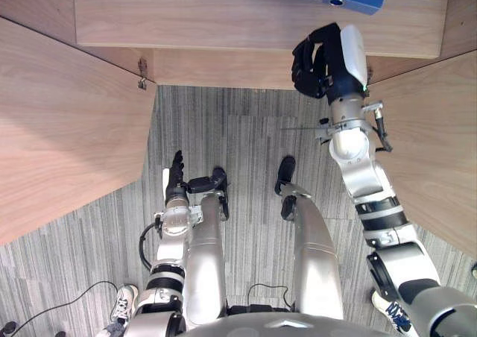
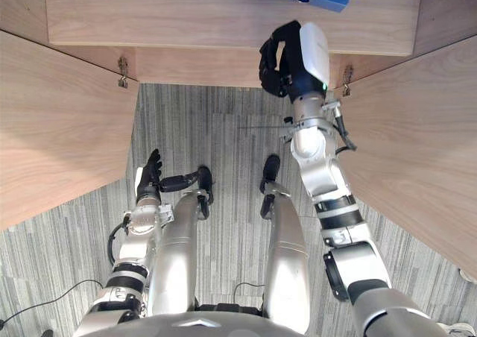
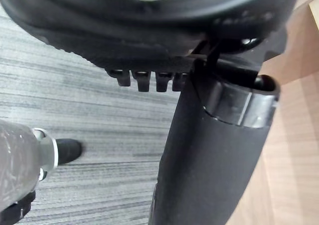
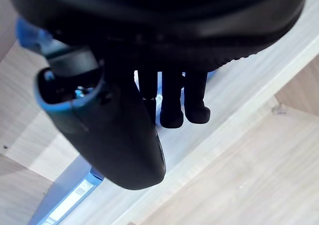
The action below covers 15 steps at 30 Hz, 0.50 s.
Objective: Walk over to the cabinet, pick up the folder, carry it to the office cabinet, place the folder inside the office cabinet, then close the office cabinet door
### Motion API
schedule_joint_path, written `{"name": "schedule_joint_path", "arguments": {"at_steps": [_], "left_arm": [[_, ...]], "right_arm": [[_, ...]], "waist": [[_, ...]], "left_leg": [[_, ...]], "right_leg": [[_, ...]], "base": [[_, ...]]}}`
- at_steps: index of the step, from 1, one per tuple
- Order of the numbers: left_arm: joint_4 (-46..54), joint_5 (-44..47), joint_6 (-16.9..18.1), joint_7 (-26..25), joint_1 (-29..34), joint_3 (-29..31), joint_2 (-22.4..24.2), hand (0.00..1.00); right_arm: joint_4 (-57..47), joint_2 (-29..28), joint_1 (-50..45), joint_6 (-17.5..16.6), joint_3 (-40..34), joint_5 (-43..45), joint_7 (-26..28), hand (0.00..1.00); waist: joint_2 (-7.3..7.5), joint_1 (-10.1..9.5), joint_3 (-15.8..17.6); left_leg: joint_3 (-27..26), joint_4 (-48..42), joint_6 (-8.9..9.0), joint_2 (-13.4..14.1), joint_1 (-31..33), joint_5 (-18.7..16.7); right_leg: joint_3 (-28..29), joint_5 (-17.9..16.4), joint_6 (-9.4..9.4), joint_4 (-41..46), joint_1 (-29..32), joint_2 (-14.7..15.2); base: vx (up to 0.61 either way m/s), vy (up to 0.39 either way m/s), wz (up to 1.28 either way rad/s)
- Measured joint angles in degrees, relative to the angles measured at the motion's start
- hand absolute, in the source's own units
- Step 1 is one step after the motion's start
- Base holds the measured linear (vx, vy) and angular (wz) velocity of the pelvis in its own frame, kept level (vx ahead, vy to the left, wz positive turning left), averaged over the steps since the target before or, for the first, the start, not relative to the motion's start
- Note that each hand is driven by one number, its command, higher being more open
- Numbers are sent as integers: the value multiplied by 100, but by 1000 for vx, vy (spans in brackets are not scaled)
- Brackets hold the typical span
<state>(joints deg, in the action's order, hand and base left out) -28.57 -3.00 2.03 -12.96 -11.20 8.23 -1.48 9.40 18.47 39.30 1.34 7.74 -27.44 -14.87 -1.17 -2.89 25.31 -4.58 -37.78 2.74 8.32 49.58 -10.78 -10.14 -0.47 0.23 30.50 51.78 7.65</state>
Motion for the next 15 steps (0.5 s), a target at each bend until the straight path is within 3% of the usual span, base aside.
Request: {"name": "schedule_joint_path", "arguments": {"at_steps": [15], "left_arm": [[-324,24,45,-168,-292,172,13,100]], "right_arm": [[950,489,1486,233,-26,286,-164,0]], "waist": [[1,-27,1]], "left_leg": [[47,11,-23,-67,385,47]], "right_leg": [[-47,5,1,23,357,75]], "base": [[-12,5,2]]}}
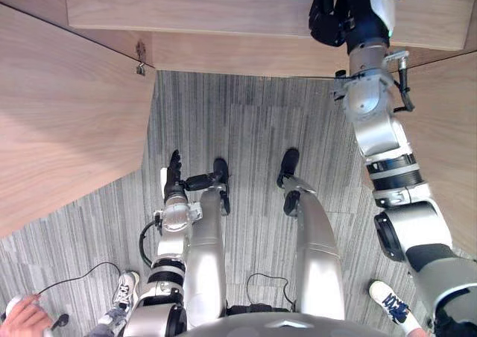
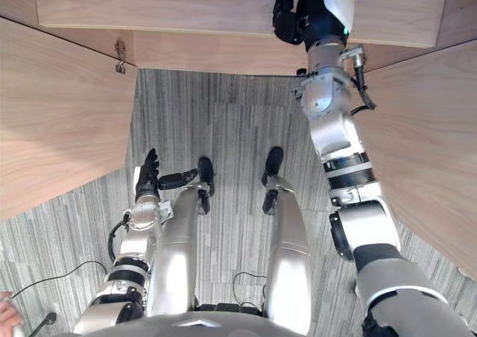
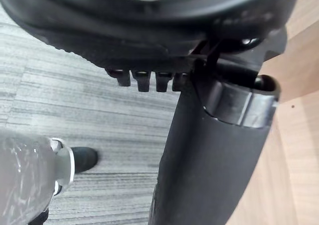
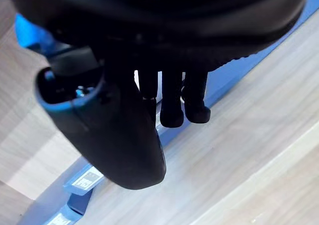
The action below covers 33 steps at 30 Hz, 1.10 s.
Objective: Walk over to the cabinet, pick up the folder, carry it to the office cabinet, place the folder inside the office cabinet, then close the office cabinet door
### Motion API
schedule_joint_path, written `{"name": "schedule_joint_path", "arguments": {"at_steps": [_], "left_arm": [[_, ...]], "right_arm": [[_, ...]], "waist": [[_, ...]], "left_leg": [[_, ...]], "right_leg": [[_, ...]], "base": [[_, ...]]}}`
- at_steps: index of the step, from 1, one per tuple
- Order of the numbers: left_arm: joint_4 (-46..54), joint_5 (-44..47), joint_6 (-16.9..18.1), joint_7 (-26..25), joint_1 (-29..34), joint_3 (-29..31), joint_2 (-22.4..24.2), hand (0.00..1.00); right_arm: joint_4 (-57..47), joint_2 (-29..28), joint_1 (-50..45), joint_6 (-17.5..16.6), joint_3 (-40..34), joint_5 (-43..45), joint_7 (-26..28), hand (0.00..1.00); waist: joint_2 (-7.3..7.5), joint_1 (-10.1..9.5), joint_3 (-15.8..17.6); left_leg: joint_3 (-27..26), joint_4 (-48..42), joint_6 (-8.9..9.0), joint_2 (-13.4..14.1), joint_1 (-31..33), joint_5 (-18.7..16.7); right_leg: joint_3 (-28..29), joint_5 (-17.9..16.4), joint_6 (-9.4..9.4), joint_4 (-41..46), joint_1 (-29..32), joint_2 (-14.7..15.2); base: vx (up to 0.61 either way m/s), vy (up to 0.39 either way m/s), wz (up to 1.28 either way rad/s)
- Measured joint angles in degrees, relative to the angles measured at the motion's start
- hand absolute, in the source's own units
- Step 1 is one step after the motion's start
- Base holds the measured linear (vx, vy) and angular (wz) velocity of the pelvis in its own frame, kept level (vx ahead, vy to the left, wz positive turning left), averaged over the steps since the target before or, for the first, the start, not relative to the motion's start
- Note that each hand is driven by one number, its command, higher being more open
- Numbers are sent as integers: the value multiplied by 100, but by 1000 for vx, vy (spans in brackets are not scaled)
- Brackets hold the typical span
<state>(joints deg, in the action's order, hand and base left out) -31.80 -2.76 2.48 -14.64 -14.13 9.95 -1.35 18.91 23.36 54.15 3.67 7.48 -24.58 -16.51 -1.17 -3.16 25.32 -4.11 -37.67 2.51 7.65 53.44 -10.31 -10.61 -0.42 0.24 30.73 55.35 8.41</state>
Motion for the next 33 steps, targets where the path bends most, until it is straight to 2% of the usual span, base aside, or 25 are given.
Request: {"name": "schedule_joint_path", "arguments": {"at_steps": [5,10,26,28,33], "left_arm": [[0,111,19,-76,-165,-1,3,100],[-11,232,23,-165,-347,0,42,100],[13,477,22,-254,-482,6,189,100],[24,477,19,-246,-483,6,192,100],[66,473,-8,-221,-476,52,179,100]], "right_arm": [[230,39,453,25,-55,113,-104,0],[614,37,882,246,-310,222,-217,0],[716,63,1086,431,-744,753,-451,0],[597,42,1069,441,-875,906,-472,0],[-837,-62,195,353,-1025,1023,-660,0]], "waist": [[-1,6,0],[-7,-5,4],[-105,25,50],[-122,29,59],[-137,22,64]], "left_leg": [[11,8,12,-4,153,30],[27,29,24,-8,221,49],[34,-13,30,-8,262,71],[29,-50,30,-5,256,71],[-12,-189,7,24,102,21]], "right_leg": [[-12,2,3,4,151,6],[-35,5,8,-3,209,11],[-37,20,26,15,249,9],[-26,20,27,36,246,8],[26,-4,38,167,114,1]], "base": [[1,-3,1],[6,-9,1],[0,0,0],[0,0,0],[-4,-5,-3]]}}
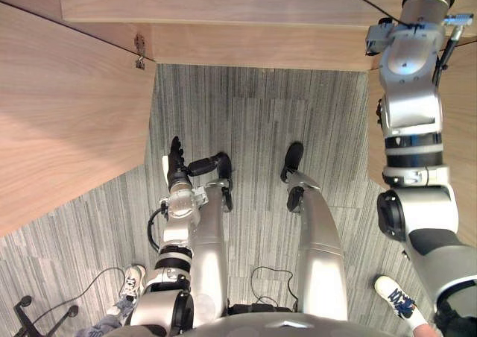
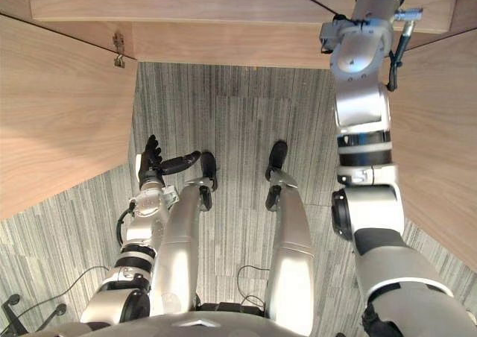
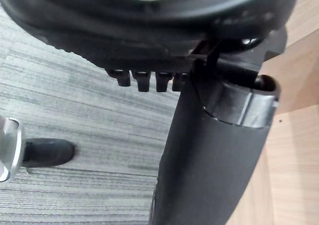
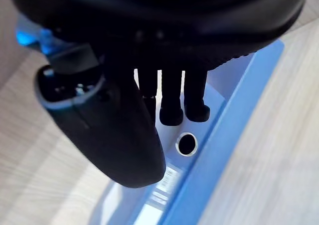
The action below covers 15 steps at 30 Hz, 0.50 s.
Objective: Walk over to the cabinet, pick up the folder, carry it to the office cabinet, place the folder inside the office cabinet, then close the office cabinet door
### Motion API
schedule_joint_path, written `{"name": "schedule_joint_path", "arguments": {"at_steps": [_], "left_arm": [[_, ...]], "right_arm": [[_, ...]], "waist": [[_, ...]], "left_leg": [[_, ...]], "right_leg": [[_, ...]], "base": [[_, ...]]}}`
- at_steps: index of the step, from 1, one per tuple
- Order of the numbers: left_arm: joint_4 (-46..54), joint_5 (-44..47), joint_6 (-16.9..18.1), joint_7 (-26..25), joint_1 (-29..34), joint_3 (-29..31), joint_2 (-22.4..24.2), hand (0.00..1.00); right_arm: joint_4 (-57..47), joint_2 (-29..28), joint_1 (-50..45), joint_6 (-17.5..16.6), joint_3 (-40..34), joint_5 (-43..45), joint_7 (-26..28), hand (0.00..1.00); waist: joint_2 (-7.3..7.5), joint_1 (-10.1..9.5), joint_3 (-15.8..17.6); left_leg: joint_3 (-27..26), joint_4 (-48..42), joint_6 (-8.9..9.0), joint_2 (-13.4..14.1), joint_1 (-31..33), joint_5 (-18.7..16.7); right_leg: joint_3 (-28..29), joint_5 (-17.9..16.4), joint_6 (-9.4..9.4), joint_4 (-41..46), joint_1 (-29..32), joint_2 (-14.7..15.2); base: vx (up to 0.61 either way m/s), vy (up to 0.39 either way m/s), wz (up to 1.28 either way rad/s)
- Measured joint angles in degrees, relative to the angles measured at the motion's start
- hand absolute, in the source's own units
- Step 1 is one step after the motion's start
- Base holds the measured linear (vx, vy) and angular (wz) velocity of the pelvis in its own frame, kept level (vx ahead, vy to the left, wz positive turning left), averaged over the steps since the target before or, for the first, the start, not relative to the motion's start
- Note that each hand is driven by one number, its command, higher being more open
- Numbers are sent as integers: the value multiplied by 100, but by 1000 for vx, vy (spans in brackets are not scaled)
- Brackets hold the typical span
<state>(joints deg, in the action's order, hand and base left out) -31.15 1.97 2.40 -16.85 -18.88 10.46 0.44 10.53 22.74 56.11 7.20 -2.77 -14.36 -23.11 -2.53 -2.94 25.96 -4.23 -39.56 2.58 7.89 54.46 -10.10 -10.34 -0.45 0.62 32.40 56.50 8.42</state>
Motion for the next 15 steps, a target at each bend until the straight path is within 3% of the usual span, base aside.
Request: {"name": "schedule_joint_path", "arguments": {"at_steps": [7,12,15], "left_arm": [[2,-92,-60,249,290,-17,-11,100],[-50,-402,-73,442,829,-81,6,100],[-331,-569,-84,498,1151,-124,9,100]], "right_arm": [[-1157,-431,-2092,-648,660,99,164,0],[-1184,-1124,-3993,-798,1315,104,821,0],[-1043,-1450,-4934,-905,1435,98,1205,0]], "waist": [[-1,63,-10],[10,85,-36],[43,104,-267]], "left_leg": [[-91,-148,-25,89,-642,-217],[-164,86,36,99,-1675,-307],[-215,349,48,91,-2226,-319]], "right_leg": [[97,-119,-19,116,-594,-69],[130,-314,-43,72,-1493,-91],[124,-379,-83,-108,-1984,-116]], "base": [[-26,10,-11],[38,-26,-5],[64,-18,-3]]}}
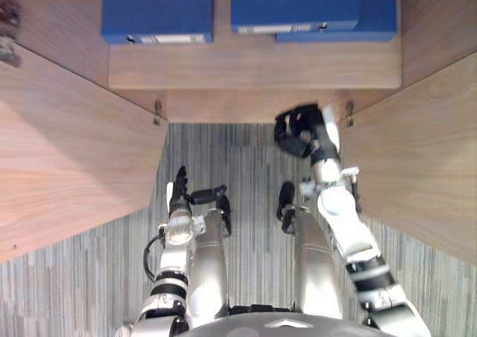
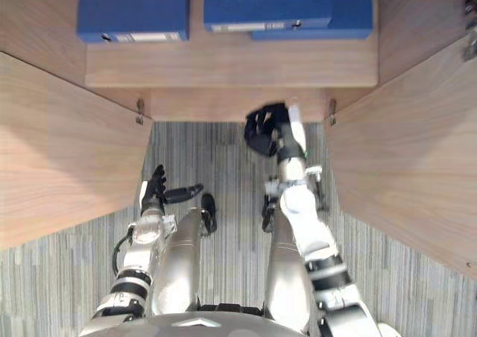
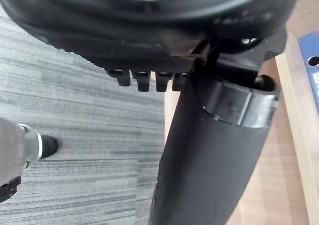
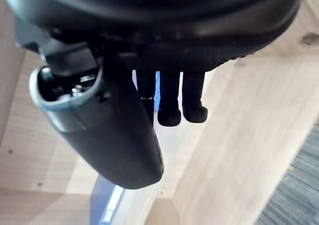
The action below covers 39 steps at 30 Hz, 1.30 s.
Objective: Walk over to the cabinet, pick up the folder, carry it to the office cabinet, place the folder inside the office cabinet, then close the office cabinet door
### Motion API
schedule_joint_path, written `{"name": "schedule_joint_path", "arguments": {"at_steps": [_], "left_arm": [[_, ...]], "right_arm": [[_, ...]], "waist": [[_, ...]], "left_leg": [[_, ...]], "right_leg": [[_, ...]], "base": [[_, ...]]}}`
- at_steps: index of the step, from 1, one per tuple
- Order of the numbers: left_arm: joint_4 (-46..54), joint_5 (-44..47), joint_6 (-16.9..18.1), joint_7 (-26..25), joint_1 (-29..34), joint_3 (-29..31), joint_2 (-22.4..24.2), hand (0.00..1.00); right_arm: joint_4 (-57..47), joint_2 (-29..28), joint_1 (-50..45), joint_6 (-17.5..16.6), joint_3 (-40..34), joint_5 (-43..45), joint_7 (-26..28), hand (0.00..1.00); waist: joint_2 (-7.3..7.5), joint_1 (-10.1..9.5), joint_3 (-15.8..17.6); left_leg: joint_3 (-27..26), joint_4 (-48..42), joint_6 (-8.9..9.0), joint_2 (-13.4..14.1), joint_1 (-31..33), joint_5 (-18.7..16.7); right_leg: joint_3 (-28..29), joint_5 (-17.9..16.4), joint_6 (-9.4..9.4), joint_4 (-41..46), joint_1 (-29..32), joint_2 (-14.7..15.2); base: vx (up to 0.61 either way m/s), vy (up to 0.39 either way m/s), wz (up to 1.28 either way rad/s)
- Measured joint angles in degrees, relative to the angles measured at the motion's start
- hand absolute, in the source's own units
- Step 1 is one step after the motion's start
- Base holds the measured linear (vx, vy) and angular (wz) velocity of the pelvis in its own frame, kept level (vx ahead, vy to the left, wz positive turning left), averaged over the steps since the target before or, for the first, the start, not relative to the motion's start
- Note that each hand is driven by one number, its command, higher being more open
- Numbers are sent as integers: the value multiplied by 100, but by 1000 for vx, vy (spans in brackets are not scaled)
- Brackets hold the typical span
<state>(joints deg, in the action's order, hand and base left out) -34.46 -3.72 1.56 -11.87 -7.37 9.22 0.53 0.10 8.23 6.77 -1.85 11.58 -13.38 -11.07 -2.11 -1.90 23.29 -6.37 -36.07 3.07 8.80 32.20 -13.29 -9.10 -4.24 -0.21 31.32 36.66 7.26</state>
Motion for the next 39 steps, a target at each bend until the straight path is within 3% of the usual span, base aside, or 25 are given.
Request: {"name": "schedule_joint_path", "arguments": {"at_steps": [5,6,11,19,24,32,39], "left_arm": [[-741,-278,-106,99,509,-170,-35,100],[-942,-329,-112,127,571,-221,-37,100],[-1533,-379,-168,220,603,-395,-86,100],[-1751,-377,-165,209,702,-384,-266,100],[-1991,-375,-203,217,870,-378,-295,100],[-2233,-379,-281,242,1070,-312,-342,100],[-2427,-391,-297,245,1032,-307,-342,100]], "right_arm": [[1038,-455,-1068,-51,-18,-18,307,0],[1442,-565,-1175,-76,-126,-19,352,100],[3270,-574,-910,-85,-688,-130,371,100],[4727,-490,-871,65,-1664,-198,186,100],[5153,-595,-942,179,-1772,67,158,100],[5322,-644,-1061,209,-2238,699,48,100],[5275,-720,-1305,195,-3141,1626,-121,100]], "waist": [[209,76,-724],[241,103,-871],[139,240,-1163],[29,284,-1474],[145,308,-1564],[240,342,-1642],[227,454,-1711]], "left_leg": [[-161,841,42,13,-978,94],[-192,1122,85,-5,-1231,197],[-292,2197,148,-75,-2149,575],[-401,3027,128,-238,-3158,771],[-438,3064,88,-318,-3236,797],[-708,3143,124,-326,-3436,767],[-1111,3189,170,-283,-3662,613]], "right_leg": [[-13,36,-56,-710,-871,-118],[-21,99,-78,-940,-1090,-138],[-26,664,-123,-2297,-2105,-317],[4,1023,-246,-3339,-3183,-350],[79,1260,-250,-3684,-3372,-335],[410,1336,-275,-3712,-3375,-364],[901,1344,-279,-3710,-3308,-510]], "base": [[144,15,-9],[183,17,-4],[173,37,-8],[67,47,-3],[-78,15,-6],[-82,4,-19],[8,13,-36]]}}
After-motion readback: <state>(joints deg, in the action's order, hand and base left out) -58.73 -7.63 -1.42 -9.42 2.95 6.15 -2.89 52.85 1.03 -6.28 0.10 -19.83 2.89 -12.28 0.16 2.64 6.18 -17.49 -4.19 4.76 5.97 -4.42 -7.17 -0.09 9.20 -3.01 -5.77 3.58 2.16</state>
